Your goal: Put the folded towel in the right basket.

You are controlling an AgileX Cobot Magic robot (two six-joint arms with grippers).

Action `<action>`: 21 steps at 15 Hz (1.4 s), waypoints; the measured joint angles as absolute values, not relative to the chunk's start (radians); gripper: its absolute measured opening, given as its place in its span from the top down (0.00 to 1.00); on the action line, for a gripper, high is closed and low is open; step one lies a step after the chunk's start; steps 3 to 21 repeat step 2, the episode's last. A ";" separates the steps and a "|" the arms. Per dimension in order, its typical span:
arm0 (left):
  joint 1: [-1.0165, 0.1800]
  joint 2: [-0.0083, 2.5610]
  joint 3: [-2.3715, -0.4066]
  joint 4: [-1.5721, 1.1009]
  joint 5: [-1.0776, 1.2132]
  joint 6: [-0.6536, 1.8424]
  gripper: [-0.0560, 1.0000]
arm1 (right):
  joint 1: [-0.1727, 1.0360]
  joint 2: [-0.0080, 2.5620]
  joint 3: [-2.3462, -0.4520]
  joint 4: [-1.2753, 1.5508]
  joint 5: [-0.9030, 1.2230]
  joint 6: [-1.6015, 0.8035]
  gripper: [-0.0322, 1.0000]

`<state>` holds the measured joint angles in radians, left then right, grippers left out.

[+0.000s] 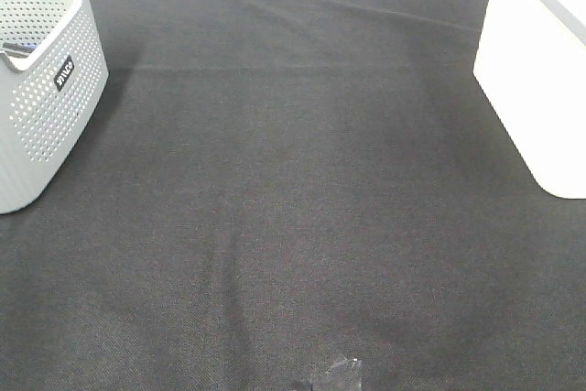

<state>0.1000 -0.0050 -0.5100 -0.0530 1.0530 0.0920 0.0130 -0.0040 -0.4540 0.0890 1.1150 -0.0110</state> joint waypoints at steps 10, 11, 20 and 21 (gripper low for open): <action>0.100 -0.005 -0.510 -0.053 1.053 0.092 0.03 | 0.013 -0.004 -0.454 0.089 1.115 -0.011 0.04; 0.100 -0.005 -0.510 -0.053 1.053 0.092 0.03 | 0.013 -0.004 -0.454 0.089 1.115 -0.011 0.04; 0.100 -0.005 -0.510 -0.053 1.053 0.092 0.03 | 0.013 -0.004 -0.454 0.089 1.115 -0.011 0.04; 0.100 -0.005 -0.510 -0.053 1.053 0.092 0.03 | 0.013 -0.004 -0.454 0.089 1.115 -0.011 0.04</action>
